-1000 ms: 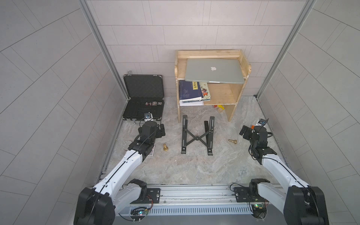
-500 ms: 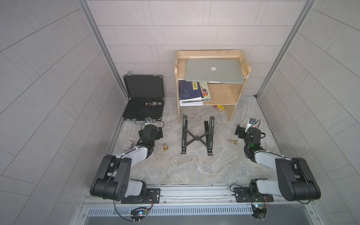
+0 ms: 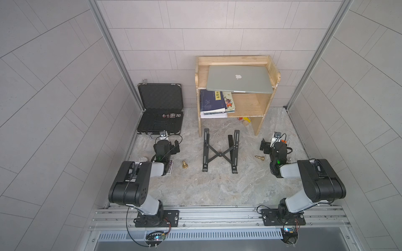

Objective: Close the laptop lid and set it aside
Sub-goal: Reset both arms

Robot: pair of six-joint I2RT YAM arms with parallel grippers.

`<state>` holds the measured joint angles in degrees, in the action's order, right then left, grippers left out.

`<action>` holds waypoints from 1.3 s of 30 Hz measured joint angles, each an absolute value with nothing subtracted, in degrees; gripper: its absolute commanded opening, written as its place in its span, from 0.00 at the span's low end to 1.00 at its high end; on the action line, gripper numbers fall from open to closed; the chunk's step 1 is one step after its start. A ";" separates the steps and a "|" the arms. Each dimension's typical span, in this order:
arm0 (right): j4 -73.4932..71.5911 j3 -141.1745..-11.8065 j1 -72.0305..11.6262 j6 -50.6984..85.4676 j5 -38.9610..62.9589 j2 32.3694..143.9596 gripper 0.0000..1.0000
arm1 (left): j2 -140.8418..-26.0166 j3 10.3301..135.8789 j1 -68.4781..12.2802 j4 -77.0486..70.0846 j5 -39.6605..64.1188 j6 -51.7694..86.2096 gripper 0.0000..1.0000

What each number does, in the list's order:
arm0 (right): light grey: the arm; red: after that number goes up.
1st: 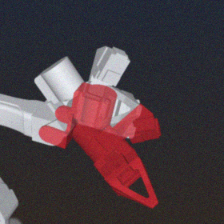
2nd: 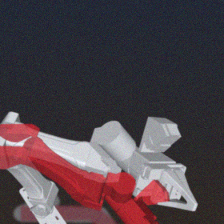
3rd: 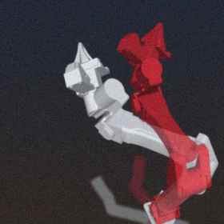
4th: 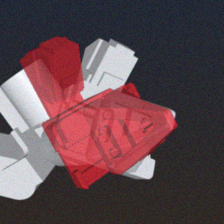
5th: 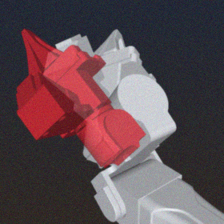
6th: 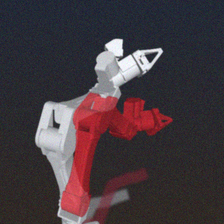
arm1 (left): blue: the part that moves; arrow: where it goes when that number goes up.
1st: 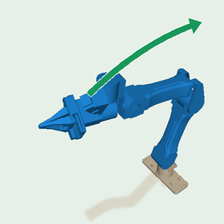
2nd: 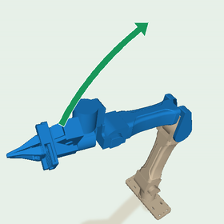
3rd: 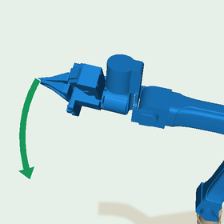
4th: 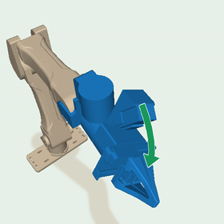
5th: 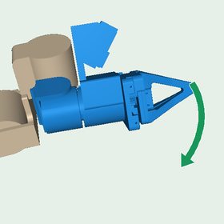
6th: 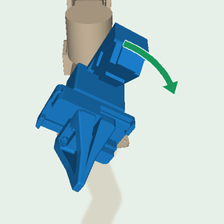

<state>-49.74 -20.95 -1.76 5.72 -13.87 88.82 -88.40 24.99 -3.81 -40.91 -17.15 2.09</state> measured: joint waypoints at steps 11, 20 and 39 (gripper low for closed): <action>-49.65 -21.23 -1.76 5.43 -13.85 88.79 1.00 | -88.40 25.02 -3.40 -41.10 -15.57 2.11 1.00; -49.67 -21.23 -1.76 5.32 -13.76 88.79 1.00 | -88.40 25.02 -3.33 -41.12 -14.98 2.09 1.00; -49.67 -21.23 -1.76 5.34 -13.76 88.79 1.00 | -88.40 25.02 -3.33 -41.12 -14.76 2.09 1.00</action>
